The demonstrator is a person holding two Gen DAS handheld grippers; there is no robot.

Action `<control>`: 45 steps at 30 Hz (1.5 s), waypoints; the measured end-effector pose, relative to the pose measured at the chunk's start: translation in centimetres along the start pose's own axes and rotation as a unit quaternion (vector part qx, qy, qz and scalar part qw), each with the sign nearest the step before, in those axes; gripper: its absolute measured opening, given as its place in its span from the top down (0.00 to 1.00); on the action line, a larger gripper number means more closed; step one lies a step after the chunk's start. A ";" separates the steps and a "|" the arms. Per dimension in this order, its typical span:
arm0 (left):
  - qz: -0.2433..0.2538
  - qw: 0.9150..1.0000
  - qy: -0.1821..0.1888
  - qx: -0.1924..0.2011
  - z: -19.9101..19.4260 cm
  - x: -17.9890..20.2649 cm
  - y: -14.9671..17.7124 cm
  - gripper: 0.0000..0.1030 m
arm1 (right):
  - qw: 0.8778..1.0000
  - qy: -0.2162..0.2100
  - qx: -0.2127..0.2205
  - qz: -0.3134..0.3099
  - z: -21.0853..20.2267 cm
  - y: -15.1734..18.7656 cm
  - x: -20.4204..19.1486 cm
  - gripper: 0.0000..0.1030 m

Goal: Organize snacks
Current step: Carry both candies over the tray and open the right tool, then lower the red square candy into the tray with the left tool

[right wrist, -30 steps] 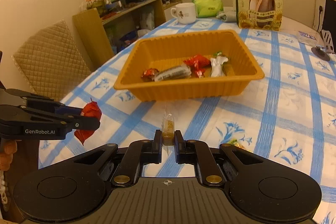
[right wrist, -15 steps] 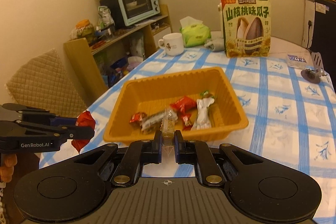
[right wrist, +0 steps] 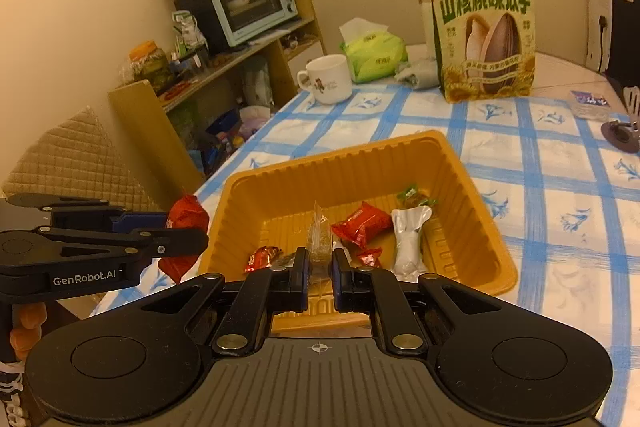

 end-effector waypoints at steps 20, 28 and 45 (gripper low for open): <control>-0.021 0.999 0.020 -0.032 2.7 -1.4 1.0 0.77 | 0.998 0.008 -0.069 -0.005 6.1 1.6 0.6 0.88; -0.027 0.999 0.023 -0.038 3.1 -1.7 1.3 0.77 | 0.997 0.028 -0.074 -0.014 6.5 1.6 1.0 0.85; -0.015 0.999 0.017 -0.037 5.7 -2.4 -0.9 0.77 | 0.997 0.063 -0.027 0.034 5.8 -1.9 4.3 0.50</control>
Point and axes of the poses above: each gripper's, at about its wrist camera, not at the fingertips, and z roughly the way its jaws point, x to its right, y to its underside, the point moved 10 cm from there along z, roughly the way its jaws point, and after that the axes turned 5 degrees about -z, right-handed, at the moved point
